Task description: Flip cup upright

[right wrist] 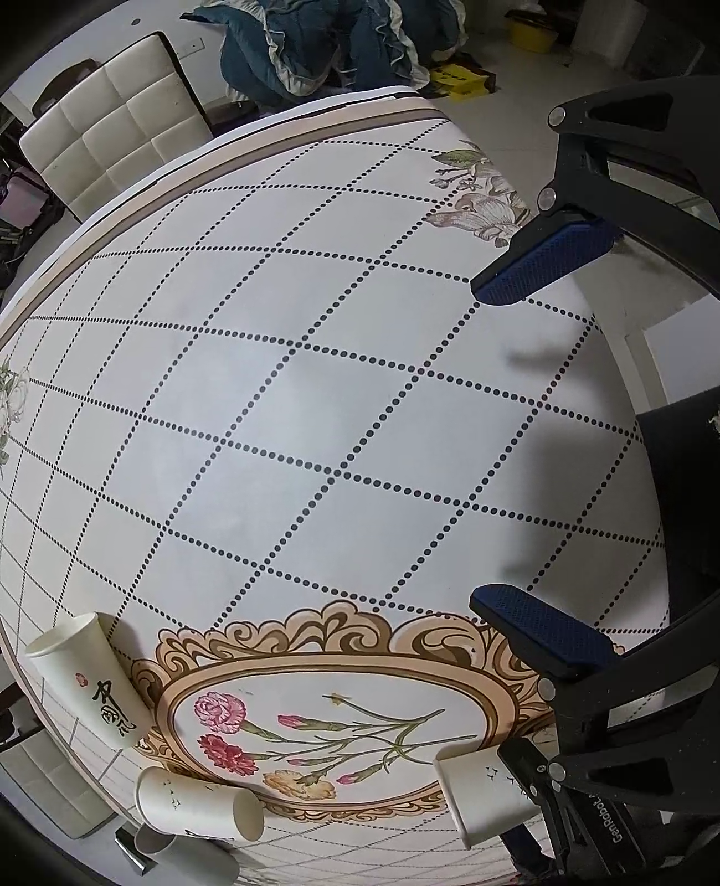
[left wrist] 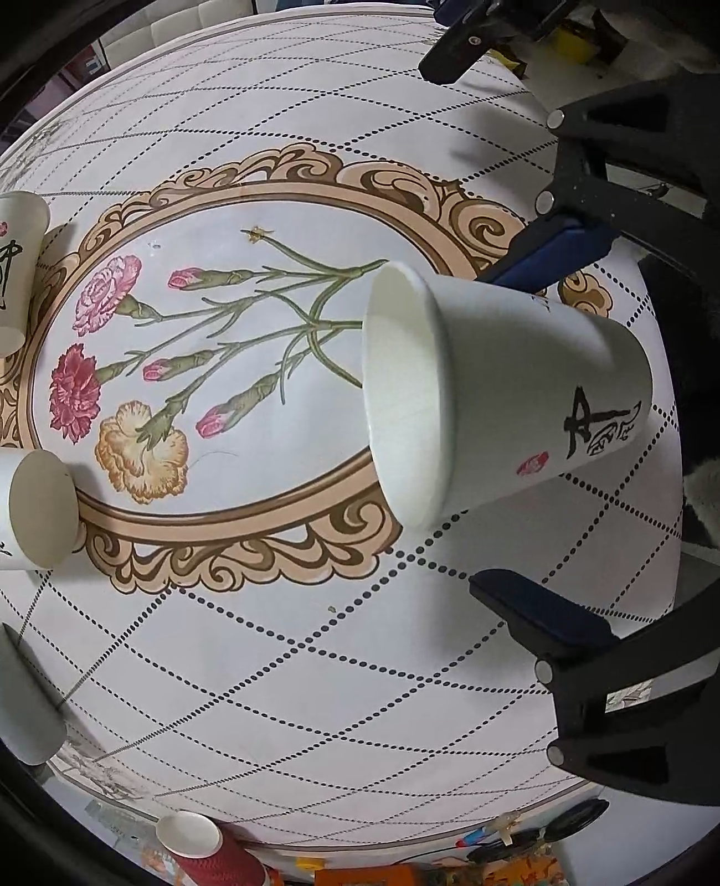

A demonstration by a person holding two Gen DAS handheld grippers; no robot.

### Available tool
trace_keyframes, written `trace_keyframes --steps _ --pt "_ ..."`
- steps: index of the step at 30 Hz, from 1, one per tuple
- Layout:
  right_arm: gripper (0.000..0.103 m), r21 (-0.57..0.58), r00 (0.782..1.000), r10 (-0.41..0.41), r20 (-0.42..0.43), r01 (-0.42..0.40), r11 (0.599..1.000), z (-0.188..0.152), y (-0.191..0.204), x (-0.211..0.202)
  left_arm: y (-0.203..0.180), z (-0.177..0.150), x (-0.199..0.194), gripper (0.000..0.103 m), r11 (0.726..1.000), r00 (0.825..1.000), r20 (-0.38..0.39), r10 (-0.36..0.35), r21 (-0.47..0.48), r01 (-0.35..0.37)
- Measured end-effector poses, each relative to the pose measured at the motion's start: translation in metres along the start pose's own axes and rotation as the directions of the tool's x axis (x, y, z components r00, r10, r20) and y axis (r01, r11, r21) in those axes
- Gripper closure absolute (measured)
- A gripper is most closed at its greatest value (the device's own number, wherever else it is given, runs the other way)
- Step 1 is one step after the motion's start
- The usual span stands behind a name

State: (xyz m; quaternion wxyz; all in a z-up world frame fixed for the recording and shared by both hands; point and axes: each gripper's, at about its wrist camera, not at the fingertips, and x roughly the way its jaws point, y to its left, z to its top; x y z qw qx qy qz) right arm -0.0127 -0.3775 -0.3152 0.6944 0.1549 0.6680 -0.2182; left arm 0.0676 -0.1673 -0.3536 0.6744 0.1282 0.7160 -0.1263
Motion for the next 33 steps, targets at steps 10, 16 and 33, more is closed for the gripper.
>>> trace_keyframes --steps 10,16,33 --pt "0.001 -0.006 1.000 0.002 0.011 -0.002 1.000 -0.004 0.001 -0.005 0.002 -0.006 -0.014 0.006 1.000 1.000 0.019 -0.004 -0.008 0.004" --pt "0.001 -0.009 1.000 0.009 0.012 -0.009 1.000 -0.008 -0.001 -0.007 -0.001 -0.010 -0.029 0.006 1.000 0.999 0.030 -0.020 -0.010 0.020" --pt "0.001 -0.029 0.995 0.063 0.072 -0.061 0.998 -0.024 -0.008 -0.051 0.005 -0.048 -0.139 0.006 0.995 0.975 0.215 -0.047 -0.074 0.065"
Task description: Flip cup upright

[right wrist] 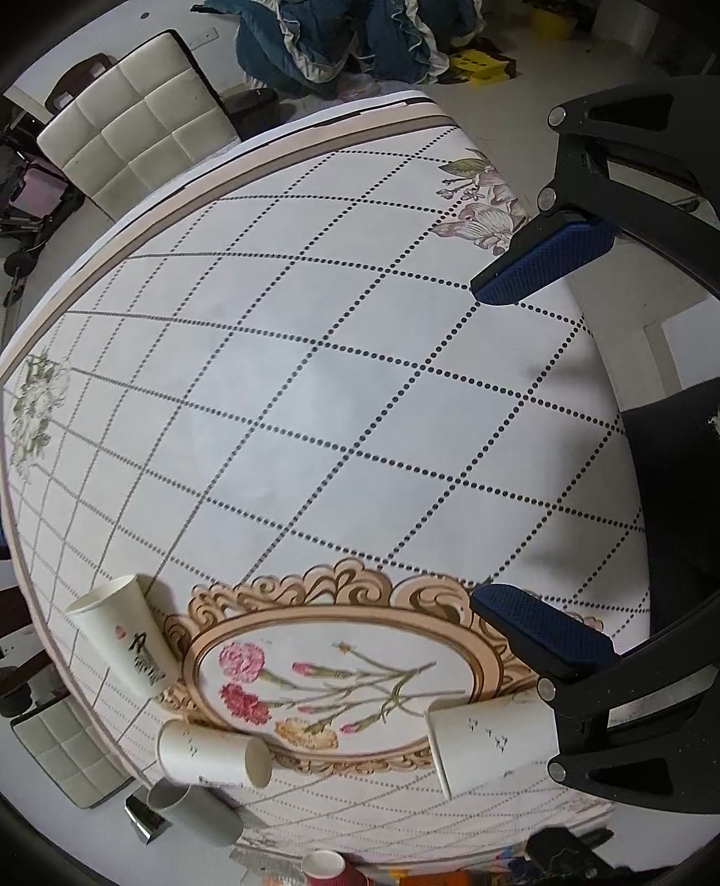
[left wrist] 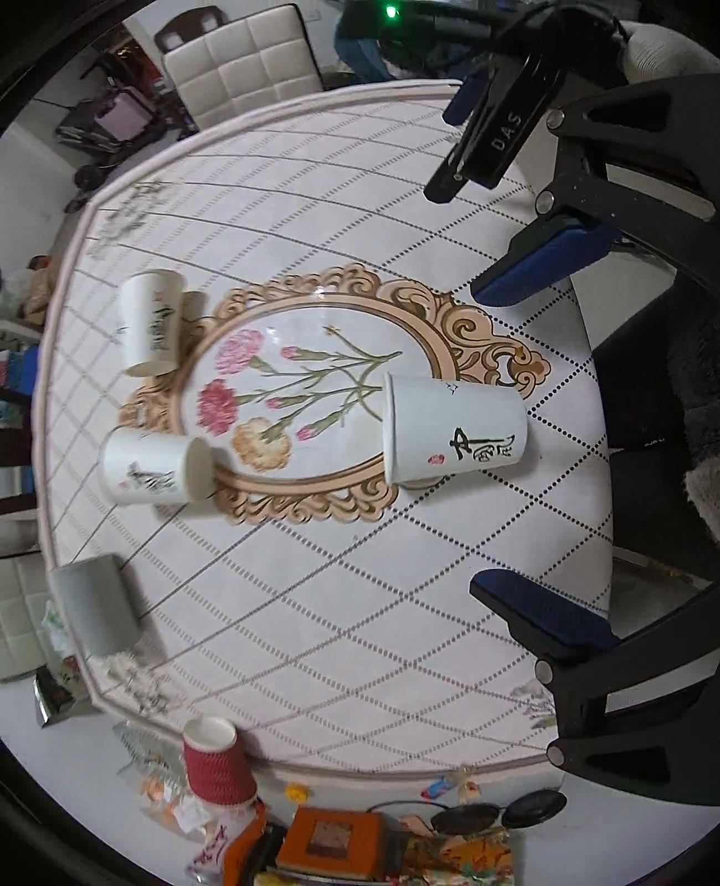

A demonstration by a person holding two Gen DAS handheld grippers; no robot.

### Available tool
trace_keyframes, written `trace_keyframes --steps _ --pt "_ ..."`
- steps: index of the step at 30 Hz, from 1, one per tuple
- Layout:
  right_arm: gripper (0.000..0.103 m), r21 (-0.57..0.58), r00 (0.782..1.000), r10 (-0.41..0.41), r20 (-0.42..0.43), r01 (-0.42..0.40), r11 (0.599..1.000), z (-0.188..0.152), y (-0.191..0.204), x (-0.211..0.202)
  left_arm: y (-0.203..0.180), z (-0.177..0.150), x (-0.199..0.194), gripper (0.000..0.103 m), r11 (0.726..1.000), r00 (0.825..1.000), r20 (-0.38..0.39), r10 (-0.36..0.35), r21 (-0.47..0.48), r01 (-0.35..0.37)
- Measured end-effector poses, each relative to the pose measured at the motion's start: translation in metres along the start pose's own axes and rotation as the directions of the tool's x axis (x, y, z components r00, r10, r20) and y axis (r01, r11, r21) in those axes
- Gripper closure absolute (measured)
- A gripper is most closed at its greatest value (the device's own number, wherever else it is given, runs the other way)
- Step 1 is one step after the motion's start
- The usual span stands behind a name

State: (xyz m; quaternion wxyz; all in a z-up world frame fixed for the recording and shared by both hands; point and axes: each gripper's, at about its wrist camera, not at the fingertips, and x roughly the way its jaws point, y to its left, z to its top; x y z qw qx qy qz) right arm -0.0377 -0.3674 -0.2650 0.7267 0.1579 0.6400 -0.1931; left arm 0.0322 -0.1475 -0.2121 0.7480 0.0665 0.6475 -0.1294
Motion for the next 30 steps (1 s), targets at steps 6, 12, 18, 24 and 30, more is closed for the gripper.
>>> trace_keyframes --steps 6,12,18,24,30 --pt "0.001 -0.020 0.999 0.008 0.034 -0.007 1.000 0.006 0.011 -0.028 0.021 0.004 -0.015 0.006 0.999 0.999 0.046 0.015 -0.046 -0.013" --pt "0.001 -0.064 0.999 0.004 0.052 0.000 0.998 0.012 0.046 -0.044 0.070 0.007 -0.002 0.006 0.983 0.988 0.057 0.147 -0.119 -0.139" --pt "0.001 -0.148 0.999 0.001 0.032 0.004 0.989 0.002 0.101 -0.042 0.127 -0.003 0.035 0.006 0.961 0.972 0.004 0.237 -0.148 -0.234" --pt "0.009 -0.242 1.000 -0.010 -0.007 0.008 0.970 -0.008 0.157 -0.022 0.162 -0.015 0.066 0.006 0.959 0.972 -0.060 0.229 -0.158 -0.236" --pt "0.014 -0.296 0.995 -0.015 -0.096 -0.014 0.955 -0.015 0.195 0.008 0.179 -0.021 0.087 0.006 0.962 0.971 -0.104 0.214 -0.150 -0.228"
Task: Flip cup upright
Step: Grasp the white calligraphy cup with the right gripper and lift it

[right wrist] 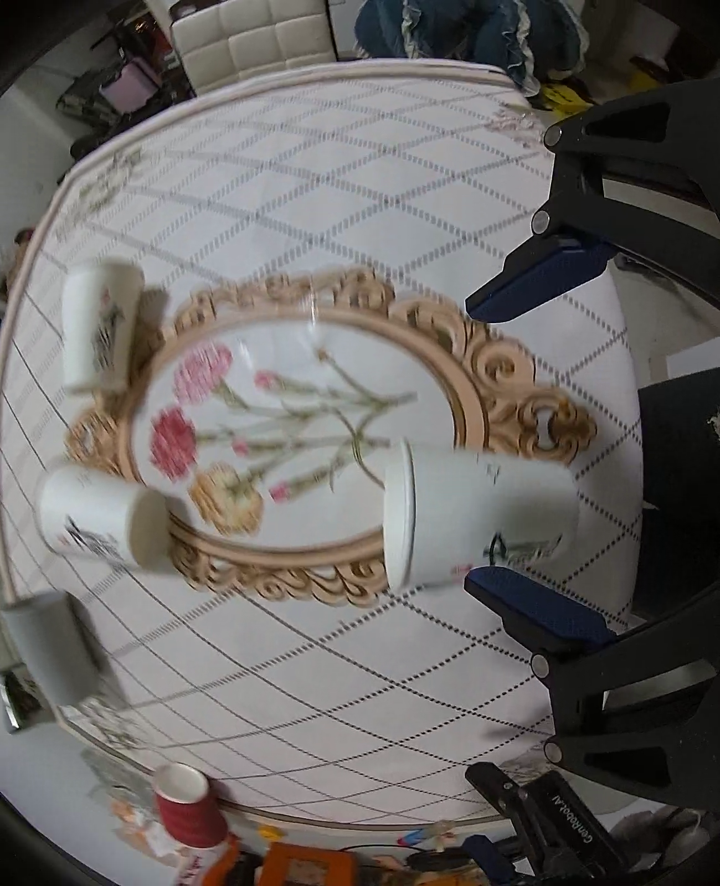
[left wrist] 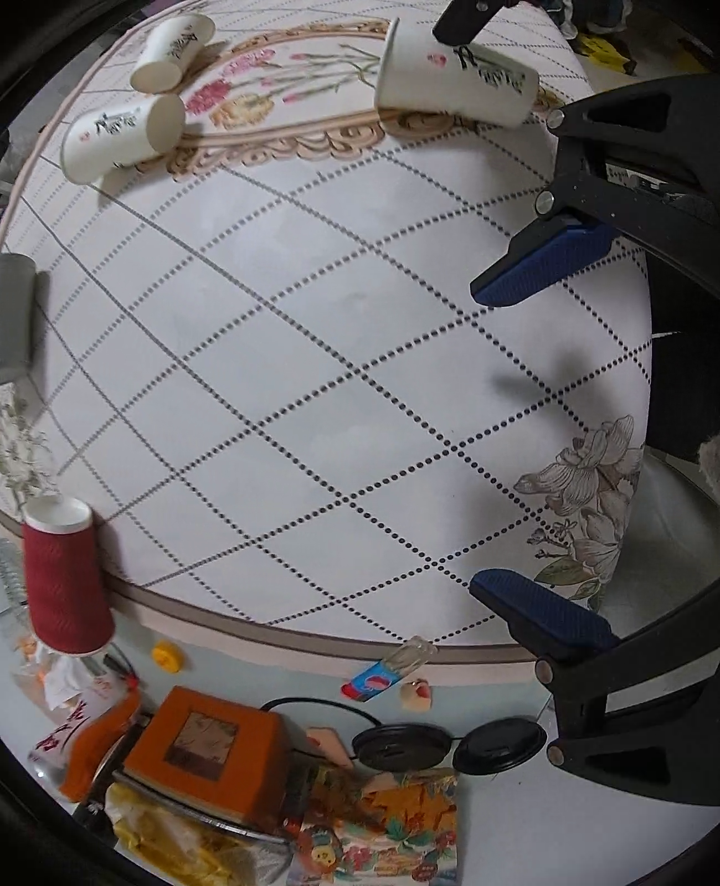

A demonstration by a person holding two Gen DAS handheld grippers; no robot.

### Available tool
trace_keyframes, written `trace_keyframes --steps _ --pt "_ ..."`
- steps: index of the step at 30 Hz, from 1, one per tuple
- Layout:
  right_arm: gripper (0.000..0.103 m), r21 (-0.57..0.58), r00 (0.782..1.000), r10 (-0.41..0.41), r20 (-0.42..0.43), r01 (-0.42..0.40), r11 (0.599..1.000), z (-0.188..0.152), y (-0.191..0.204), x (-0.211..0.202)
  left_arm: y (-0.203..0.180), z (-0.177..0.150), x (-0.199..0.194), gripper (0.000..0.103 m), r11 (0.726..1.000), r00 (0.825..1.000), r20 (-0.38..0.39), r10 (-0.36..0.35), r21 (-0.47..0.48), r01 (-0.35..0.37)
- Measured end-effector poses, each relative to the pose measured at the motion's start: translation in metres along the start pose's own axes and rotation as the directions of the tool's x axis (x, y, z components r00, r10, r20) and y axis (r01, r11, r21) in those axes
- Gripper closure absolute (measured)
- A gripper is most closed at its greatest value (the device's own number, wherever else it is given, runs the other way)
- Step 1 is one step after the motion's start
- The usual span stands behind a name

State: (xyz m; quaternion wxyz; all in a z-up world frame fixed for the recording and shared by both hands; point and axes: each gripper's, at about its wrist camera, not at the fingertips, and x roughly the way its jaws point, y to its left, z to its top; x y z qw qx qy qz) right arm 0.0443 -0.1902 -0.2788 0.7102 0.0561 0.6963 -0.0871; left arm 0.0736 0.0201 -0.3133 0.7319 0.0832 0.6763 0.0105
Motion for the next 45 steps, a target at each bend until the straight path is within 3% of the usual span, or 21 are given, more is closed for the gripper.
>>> trace_keyframes --steps 5,11,20,24,27,30,34,37,40,42,45 --pt "0.014 -0.014 0.997 0.020 -0.069 -0.021 1.000 0.005 0.017 0.023 0.001 0.000 0.008 0.006 1.000 1.000 -0.008 -0.013 0.021 0.014" --pt "0.038 0.015 0.991 0.044 -0.124 -0.042 0.999 0.002 0.024 0.043 -0.002 0.002 0.012 0.006 0.998 0.999 -0.004 -0.039 0.043 0.039" --pt "0.039 0.066 0.995 0.102 -0.004 -0.102 0.993 -0.002 0.016 0.018 -0.001 0.009 0.005 0.000 0.996 0.997 0.029 -0.077 0.050 0.075" --pt "0.039 0.071 0.981 0.122 0.148 -0.134 0.988 -0.001 0.015 -0.006 0.003 0.015 0.004 0.000 0.995 0.995 0.023 -0.097 0.034 0.096" --pt "0.039 0.068 0.960 0.114 0.255 -0.135 0.989 0.004 0.016 -0.017 0.006 0.024 0.010 0.000 0.996 0.997 0.011 -0.081 0.028 0.080" --pt "0.039 0.069 0.926 0.094 0.367 -0.128 0.989 0.015 0.019 -0.020 0.010 0.030 0.018 0.000 0.997 0.997 0.014 -0.072 0.019 0.072" --pt "0.039 0.069 0.842 0.028 0.539 -0.078 0.995 0.027 0.028 -0.012 0.014 0.038 0.032 0.000 0.999 0.998 0.036 -0.047 0.022 0.046" --pt "0.039 0.074 0.798 -0.010 0.603 -0.043 0.996 0.027 0.031 0.001 0.014 0.040 0.043 0.000 0.999 0.998 0.036 -0.046 0.019 0.045" --pt "0.039 0.059 0.788 -0.017 0.616 -0.025 0.998 0.020 0.031 0.015 0.012 0.039 0.050 0.000 0.999 0.999 0.038 -0.039 0.032 0.038" --pt "0.039 0.040 0.770 -0.017 0.638 -0.011 0.999 0.011 0.032 0.016 0.011 0.034 0.053 0.000 0.999 0.999 0.039 -0.036 0.043 0.034" --pt "0.038 0.028 0.779 -0.012 0.627 -0.007 1.000 0.000 0.032 0.017 0.006 0.022 0.052 0.000 0.998 0.999 0.042 -0.035 0.053 0.033"
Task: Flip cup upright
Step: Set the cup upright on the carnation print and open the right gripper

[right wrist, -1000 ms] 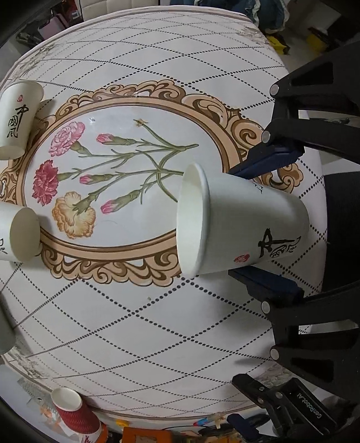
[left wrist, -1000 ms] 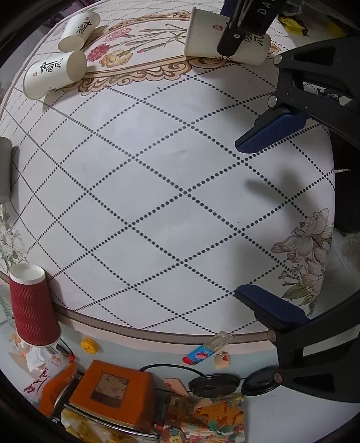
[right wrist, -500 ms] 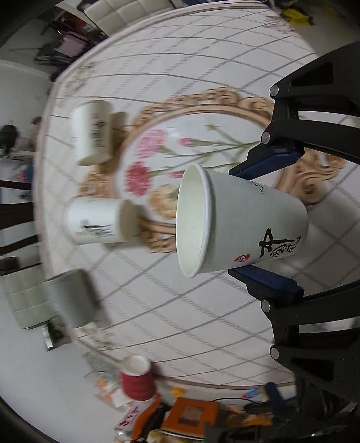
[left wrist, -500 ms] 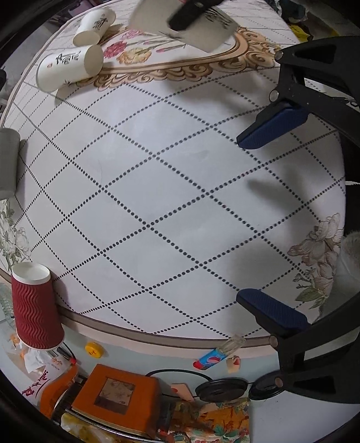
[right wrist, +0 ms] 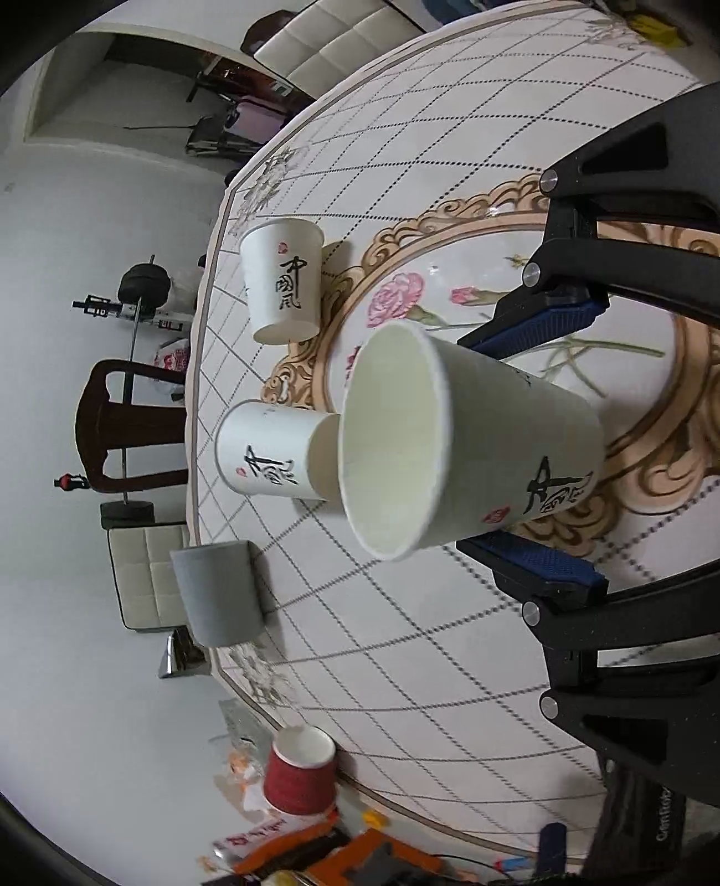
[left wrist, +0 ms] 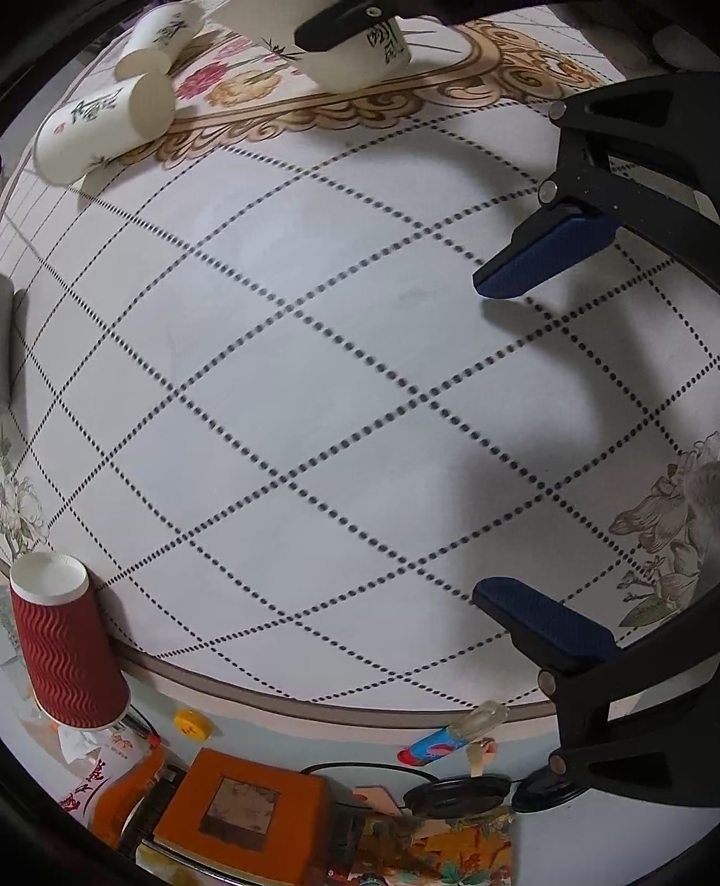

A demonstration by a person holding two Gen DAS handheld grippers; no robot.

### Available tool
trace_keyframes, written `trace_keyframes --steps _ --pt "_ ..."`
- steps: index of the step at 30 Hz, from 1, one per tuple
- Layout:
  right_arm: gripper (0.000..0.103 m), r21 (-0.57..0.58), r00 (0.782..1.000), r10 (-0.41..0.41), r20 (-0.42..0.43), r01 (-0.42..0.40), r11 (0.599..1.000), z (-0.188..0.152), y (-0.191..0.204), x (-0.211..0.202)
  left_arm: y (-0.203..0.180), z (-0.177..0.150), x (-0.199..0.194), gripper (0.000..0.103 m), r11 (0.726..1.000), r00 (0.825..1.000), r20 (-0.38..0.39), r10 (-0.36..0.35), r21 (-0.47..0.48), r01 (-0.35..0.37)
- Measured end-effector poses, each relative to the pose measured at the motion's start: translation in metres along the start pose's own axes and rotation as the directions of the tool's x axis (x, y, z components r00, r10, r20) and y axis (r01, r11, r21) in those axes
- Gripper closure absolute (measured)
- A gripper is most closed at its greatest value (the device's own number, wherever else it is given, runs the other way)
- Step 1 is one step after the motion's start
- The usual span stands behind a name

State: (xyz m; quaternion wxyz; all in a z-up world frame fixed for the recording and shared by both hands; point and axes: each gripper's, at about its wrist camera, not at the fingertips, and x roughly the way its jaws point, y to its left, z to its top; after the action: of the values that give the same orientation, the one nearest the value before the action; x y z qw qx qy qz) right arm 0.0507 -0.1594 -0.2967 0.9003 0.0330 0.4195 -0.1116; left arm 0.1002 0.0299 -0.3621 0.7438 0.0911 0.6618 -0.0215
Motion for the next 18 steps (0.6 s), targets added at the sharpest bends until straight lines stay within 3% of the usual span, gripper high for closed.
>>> trace_keyframes --steps 4,6,12,18 --pt "0.036 0.007 0.998 0.006 -0.069 -0.006 1.000 -0.007 -0.002 -0.004 -0.009 -0.013 -0.010 0.000 1.000 1.000 0.014 -0.005 0.013 0.005" --pt "0.027 0.008 0.996 0.005 -0.087 -0.004 1.000 -0.011 -0.003 -0.010 -0.011 -0.017 -0.020 0.000 1.000 0.999 0.035 -0.004 0.024 0.004" --pt "0.017 0.012 0.995 -0.030 -0.098 0.031 0.999 -0.014 -0.012 -0.047 -0.004 -0.038 -0.060 0.000 0.999 0.996 0.094 -0.011 0.037 0.007" --pt "0.000 0.038 0.986 -0.105 -0.126 0.111 0.993 -0.005 -0.033 -0.106 -0.024 -0.043 -0.118 0.000 0.999 0.985 0.170 -0.018 0.050 0.010"
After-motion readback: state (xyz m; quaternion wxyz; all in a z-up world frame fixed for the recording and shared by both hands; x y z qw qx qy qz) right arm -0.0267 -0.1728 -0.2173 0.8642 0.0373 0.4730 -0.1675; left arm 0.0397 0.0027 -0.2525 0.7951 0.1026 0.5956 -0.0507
